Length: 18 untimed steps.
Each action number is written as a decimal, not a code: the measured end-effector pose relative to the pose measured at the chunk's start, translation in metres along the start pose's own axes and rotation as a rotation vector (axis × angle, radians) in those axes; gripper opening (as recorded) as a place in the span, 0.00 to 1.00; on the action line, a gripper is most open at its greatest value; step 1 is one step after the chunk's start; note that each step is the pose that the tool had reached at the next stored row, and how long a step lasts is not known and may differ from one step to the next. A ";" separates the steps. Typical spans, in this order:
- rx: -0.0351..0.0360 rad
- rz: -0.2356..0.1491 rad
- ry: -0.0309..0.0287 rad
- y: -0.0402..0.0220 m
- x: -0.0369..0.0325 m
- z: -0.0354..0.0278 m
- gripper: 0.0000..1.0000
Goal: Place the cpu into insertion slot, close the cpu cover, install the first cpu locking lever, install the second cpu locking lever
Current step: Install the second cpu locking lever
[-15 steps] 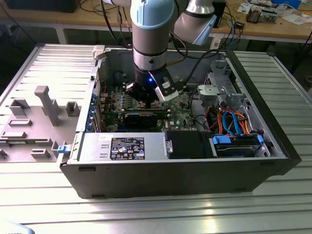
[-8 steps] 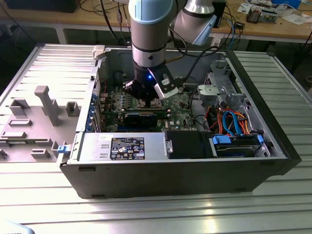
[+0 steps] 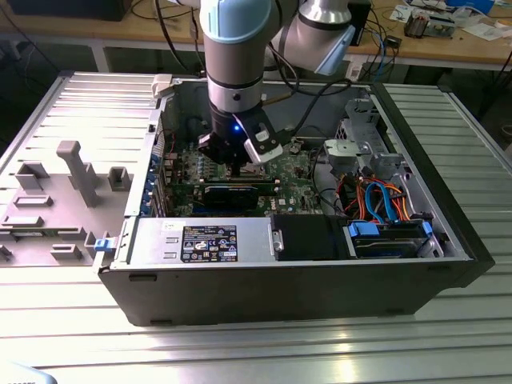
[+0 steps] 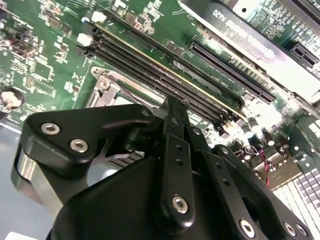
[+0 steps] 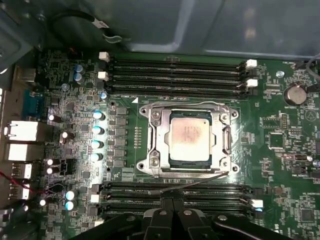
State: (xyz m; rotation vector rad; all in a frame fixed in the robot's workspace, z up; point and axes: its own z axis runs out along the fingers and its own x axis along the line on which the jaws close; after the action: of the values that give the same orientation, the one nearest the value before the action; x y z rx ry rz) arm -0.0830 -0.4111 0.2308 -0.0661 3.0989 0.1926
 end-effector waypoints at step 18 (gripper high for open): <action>0.0024 -0.003 -0.0173 0.0024 0.0051 -0.0305 0.11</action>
State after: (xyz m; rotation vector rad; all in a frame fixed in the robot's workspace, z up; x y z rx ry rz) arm -0.0893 -0.4128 0.2611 -0.0684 3.0816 0.1883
